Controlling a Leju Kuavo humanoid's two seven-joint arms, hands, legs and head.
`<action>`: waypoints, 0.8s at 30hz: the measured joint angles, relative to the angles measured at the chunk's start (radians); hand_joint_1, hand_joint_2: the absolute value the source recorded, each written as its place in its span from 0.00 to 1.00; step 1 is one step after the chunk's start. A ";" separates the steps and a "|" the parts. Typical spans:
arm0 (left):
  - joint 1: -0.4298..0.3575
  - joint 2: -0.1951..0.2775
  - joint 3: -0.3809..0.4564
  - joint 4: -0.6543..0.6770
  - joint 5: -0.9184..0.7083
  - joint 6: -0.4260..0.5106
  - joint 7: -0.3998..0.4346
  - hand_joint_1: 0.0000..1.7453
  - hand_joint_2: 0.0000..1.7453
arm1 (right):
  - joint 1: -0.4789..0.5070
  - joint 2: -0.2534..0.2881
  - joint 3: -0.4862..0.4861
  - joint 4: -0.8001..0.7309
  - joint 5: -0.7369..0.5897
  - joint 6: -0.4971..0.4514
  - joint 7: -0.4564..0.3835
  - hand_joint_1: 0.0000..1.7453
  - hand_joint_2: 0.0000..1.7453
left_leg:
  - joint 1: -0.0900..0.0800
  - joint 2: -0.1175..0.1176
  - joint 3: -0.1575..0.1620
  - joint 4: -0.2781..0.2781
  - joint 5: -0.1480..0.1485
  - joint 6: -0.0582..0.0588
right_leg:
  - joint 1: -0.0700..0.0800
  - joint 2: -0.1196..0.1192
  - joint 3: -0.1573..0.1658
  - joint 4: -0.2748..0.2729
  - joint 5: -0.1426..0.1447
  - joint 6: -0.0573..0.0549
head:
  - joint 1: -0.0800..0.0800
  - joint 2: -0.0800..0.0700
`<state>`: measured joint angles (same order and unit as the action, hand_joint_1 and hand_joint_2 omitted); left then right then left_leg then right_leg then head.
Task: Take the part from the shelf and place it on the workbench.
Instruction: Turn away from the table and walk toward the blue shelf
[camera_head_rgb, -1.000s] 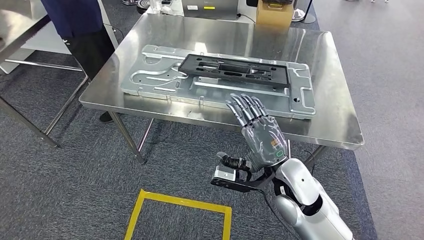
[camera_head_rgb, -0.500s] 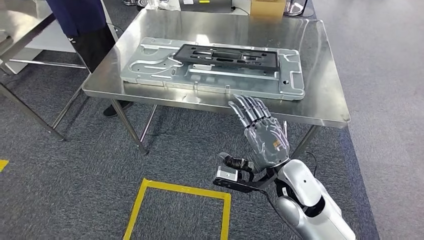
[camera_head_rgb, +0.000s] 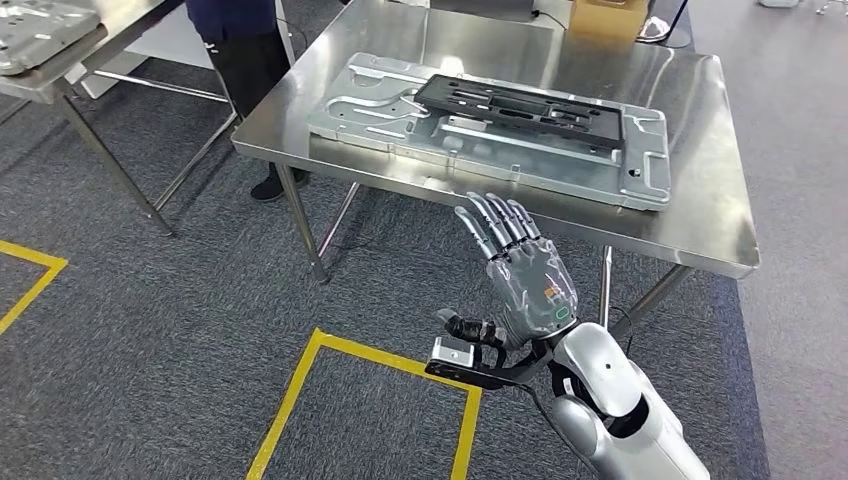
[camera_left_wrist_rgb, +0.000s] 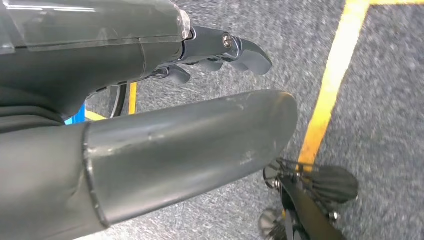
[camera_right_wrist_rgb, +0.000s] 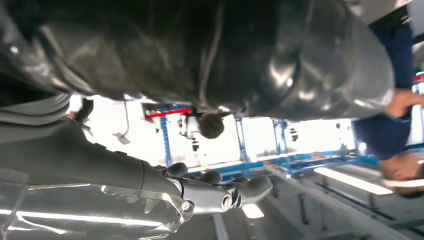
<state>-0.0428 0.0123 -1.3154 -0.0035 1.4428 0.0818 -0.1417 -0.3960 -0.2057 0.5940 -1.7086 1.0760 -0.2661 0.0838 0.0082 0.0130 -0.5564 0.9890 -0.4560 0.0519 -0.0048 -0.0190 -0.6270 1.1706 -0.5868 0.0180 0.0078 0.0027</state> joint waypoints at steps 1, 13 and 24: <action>0.000 0.000 0.000 0.000 0.001 0.000 0.000 0.00 0.00 | 0.003 -0.001 0.000 0.002 0.006 0.000 0.000 0.00 0.00 | -0.001 -0.010 -0.006 0.001 0.004 0.002 | -0.001 0.009 -0.030 0.066 -0.029 0.001 | 0.000 0.000; 0.005 0.005 -0.004 0.000 0.002 -0.009 0.011 0.00 0.00 | 0.021 0.005 0.005 0.016 0.067 -0.005 0.020 0.00 0.00 | -0.002 -0.086 -0.061 0.049 0.004 -0.043 | -0.006 0.049 0.089 -0.178 0.102 -0.041 | -0.001 0.000; 0.004 0.012 -0.018 0.000 -0.004 -0.008 0.016 0.00 0.00 | 0.045 0.014 0.016 0.030 0.093 -0.014 0.022 0.00 0.00 | 0.002 0.035 -0.023 0.023 -0.006 -0.050 | -0.001 -0.080 0.083 -0.162 0.089 -0.023 | -0.001 0.000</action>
<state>-0.0391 0.0243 -1.3330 -0.0031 1.4393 0.0736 -0.1258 -0.3506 -0.1919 0.6105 -1.6784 1.1685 -0.2804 0.1062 0.0105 0.0480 -0.5792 1.0119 -0.4617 0.0015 -0.0060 -0.0993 -0.5436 1.0090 -0.4977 -0.0046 0.0064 0.0027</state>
